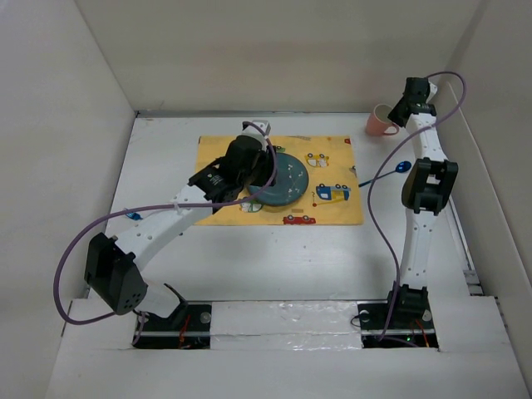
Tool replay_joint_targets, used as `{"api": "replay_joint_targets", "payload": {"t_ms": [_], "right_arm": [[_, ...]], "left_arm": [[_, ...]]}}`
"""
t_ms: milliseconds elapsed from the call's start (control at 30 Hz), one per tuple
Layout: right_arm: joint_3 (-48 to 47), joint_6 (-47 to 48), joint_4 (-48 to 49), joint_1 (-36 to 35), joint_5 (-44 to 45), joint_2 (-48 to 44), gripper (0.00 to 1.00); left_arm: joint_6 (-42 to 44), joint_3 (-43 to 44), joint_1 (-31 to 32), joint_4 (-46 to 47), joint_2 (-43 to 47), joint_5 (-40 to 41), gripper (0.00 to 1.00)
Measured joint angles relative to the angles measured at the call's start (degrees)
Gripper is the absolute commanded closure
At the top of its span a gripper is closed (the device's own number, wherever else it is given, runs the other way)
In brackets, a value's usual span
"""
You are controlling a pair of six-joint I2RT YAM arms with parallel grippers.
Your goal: Set the dinner table for one person
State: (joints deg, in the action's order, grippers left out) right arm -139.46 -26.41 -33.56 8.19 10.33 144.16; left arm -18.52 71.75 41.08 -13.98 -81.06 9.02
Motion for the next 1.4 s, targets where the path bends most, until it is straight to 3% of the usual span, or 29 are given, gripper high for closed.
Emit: {"api": "replay_joint_targets", "payload": {"t_ms": [300, 400, 700, 867, 1067, 1333, 1400], "right_arm": [[11.8, 0.4, 4.5, -0.9, 0.2, -7.3, 1.0], [15.1, 1.6, 4.4, -2.5, -0.3, -11.4, 1.0], [25.1, 4.2, 4.9, -14.0, -3.5, -25.9, 1.0], [25.6, 4.4, 4.2, -16.8, -6.0, -24.7, 1.0], [20.9, 4.8, 1.4, -16.0, -4.9, -17.2, 1.0], [20.1, 5.0, -1.6, -15.7, -3.1, -14.4, 1.0], [19.5, 5.0, -1.9, -15.7, -2.6, -13.9, 0.89]], "left_arm": [[0.5, 1.8, 0.0, -0.4, 0.0, 1.0, 0.5], [0.8, 3.1, -0.1, -0.4, 0.0, 1.3, 0.42], [0.9, 4.1, -3.8, -0.4, 3.2, 0.3, 0.35], [0.6, 2.0, -3.8, -0.3, 5.8, -0.7, 0.34], [0.6, 0.8, -3.7, -0.5, 6.1, -1.7, 0.33], [0.6, -0.2, -3.7, -0.6, 6.1, -2.1, 0.33], [0.6, -0.3, -3.7, -0.6, 6.1, -2.3, 0.33]]}}
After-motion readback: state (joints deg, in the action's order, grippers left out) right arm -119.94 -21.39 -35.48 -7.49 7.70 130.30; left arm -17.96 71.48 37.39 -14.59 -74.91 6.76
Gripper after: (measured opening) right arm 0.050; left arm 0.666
